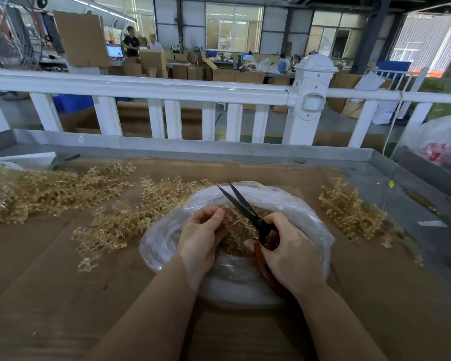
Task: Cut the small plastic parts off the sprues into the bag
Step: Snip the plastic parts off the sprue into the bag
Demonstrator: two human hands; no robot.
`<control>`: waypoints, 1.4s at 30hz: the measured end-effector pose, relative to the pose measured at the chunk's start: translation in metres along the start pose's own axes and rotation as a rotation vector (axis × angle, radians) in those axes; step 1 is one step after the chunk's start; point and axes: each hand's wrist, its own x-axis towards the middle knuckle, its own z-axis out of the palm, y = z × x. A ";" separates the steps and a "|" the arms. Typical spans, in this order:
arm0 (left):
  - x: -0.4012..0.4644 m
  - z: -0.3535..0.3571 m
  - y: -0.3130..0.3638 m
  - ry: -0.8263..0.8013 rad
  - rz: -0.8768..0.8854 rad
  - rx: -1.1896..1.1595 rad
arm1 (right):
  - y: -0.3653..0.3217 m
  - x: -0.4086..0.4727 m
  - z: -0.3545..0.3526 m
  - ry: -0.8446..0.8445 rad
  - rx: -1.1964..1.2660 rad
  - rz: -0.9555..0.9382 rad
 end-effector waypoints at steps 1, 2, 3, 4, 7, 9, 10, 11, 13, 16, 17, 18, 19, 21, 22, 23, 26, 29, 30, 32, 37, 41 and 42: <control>0.000 0.000 0.000 0.007 0.003 -0.013 | 0.000 -0.001 -0.001 0.012 0.022 -0.014; 0.001 0.000 0.000 0.004 0.003 -0.030 | 0.000 -0.001 -0.001 0.020 0.036 -0.030; 0.001 -0.001 0.000 -0.005 0.003 -0.050 | -0.001 -0.002 -0.001 0.024 0.040 -0.046; 0.000 -0.001 0.000 -0.016 0.003 -0.065 | -0.001 -0.002 -0.001 0.019 0.036 -0.057; -0.001 -0.003 -0.001 -0.025 0.006 -0.061 | -0.001 -0.002 0.000 -0.022 0.005 -0.068; -0.003 -0.003 0.000 -0.020 0.003 -0.067 | -0.001 -0.003 0.000 -0.035 -0.010 -0.075; -0.003 -0.003 0.000 -0.019 -0.003 -0.076 | -0.001 -0.003 0.001 -0.031 -0.016 -0.080; -0.004 -0.003 0.001 -0.019 -0.009 -0.085 | -0.001 -0.003 0.001 -0.025 -0.021 -0.085; -0.004 -0.004 0.002 -0.016 -0.023 -0.094 | -0.001 -0.003 0.002 -0.016 -0.028 -0.090; -0.003 -0.003 0.002 0.005 -0.036 -0.086 | -0.003 -0.003 0.000 -0.027 -0.058 -0.106; -0.002 -0.003 0.002 0.014 -0.035 -0.086 | -0.003 -0.004 0.000 -0.035 -0.070 -0.112; -0.001 -0.002 0.002 0.019 -0.034 -0.088 | -0.003 -0.004 0.000 -0.041 -0.077 -0.115; -0.001 -0.002 0.001 0.018 -0.034 -0.088 | -0.003 -0.004 0.000 -0.043 -0.081 -0.118; -0.001 -0.001 0.001 0.009 -0.036 -0.076 | -0.003 -0.004 0.000 -0.044 -0.084 -0.119; -0.001 -0.001 0.000 0.004 -0.038 -0.067 | -0.003 -0.004 0.000 -0.044 -0.085 -0.120; -0.001 -0.002 0.001 -0.001 -0.039 -0.059 | -0.003 -0.004 0.000 -0.045 -0.085 -0.120; -0.002 -0.003 0.001 -0.008 -0.032 -0.065 | -0.003 -0.005 -0.001 -0.034 -0.084 -0.114; -0.006 0.002 0.000 0.000 -0.011 -0.078 | -0.005 -0.004 -0.001 -0.005 -0.052 -0.111; -0.006 0.003 0.000 0.012 -0.001 -0.078 | -0.005 -0.004 -0.002 -0.001 -0.043 -0.115; -0.008 0.005 0.000 0.041 0.009 -0.086 | -0.007 -0.005 -0.002 -0.006 -0.049 -0.128; -0.007 0.002 0.002 0.039 -0.009 -0.121 | -0.010 -0.004 -0.001 -0.031 -0.121 -0.121; -0.007 0.000 0.006 -0.018 -0.069 -0.156 | -0.012 -0.005 0.000 -0.027 -0.133 -0.110; -0.008 0.000 0.007 -0.020 -0.082 -0.164 | -0.012 -0.005 0.000 -0.026 -0.132 -0.111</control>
